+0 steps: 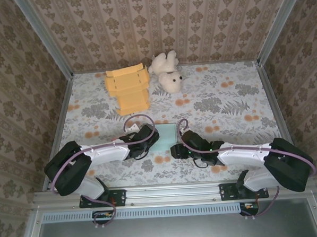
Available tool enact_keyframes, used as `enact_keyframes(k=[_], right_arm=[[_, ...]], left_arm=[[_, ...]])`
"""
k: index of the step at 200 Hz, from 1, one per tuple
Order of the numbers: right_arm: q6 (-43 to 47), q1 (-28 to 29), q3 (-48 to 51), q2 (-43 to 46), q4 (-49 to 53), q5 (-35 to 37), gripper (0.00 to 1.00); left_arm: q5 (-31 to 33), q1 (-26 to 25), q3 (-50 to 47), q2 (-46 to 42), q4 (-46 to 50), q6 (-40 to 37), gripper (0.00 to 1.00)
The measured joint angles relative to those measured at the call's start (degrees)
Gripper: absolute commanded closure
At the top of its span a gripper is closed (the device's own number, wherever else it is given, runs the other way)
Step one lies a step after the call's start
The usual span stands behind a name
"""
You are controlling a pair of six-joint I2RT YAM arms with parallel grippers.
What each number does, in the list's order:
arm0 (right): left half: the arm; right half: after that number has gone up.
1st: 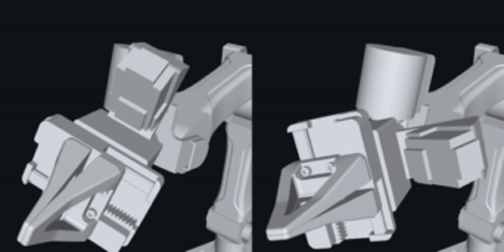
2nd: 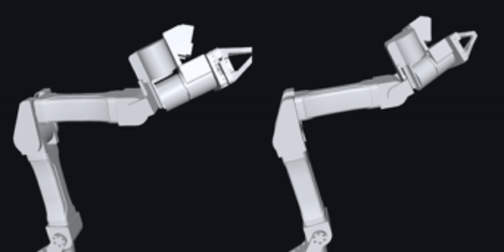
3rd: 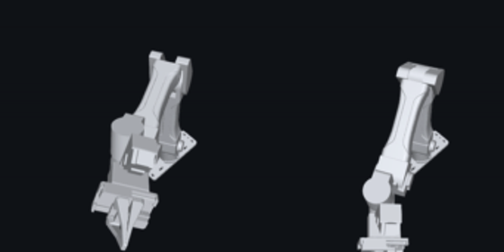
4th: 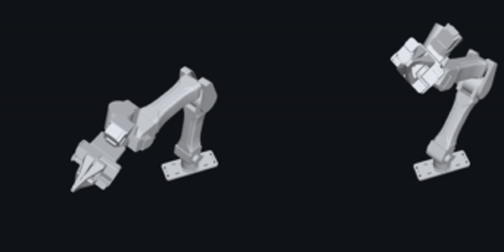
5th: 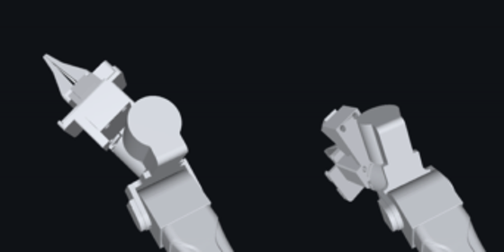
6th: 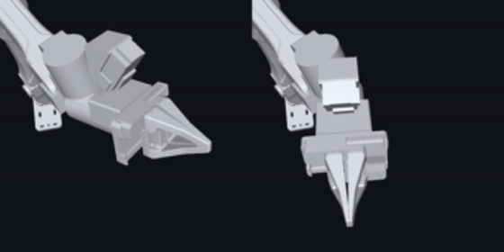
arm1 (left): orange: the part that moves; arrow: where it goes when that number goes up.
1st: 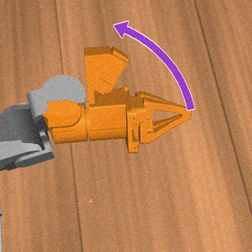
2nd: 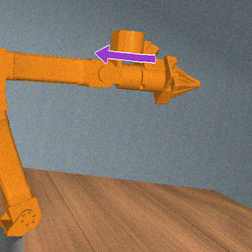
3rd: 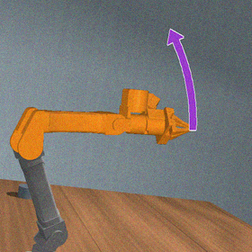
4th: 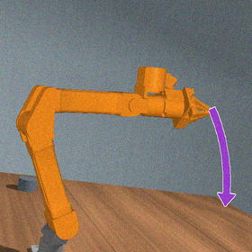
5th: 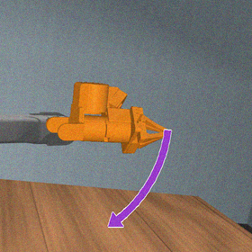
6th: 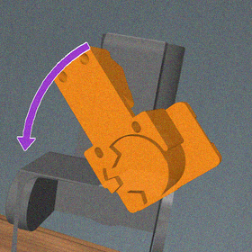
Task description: Fold the paper box
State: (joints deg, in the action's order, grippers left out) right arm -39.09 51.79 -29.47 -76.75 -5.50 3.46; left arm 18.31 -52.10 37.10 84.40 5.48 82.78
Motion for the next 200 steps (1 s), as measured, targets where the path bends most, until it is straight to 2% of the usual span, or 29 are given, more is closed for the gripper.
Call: enact_keyframes(k=[67,200], right_arm=[[-1.4,0.0,0.1,-0.7,-3.0,-2.7,0.56],[0.4,0.0,1.9,-2.4,-6.3,-2.0,0.61]], left_arm=[[0.0,0.0,0.0,0.0,0.0,0.0,0.26],[0.2,0.0,-0.2,0.0,-0.5,0.0,0.27]])
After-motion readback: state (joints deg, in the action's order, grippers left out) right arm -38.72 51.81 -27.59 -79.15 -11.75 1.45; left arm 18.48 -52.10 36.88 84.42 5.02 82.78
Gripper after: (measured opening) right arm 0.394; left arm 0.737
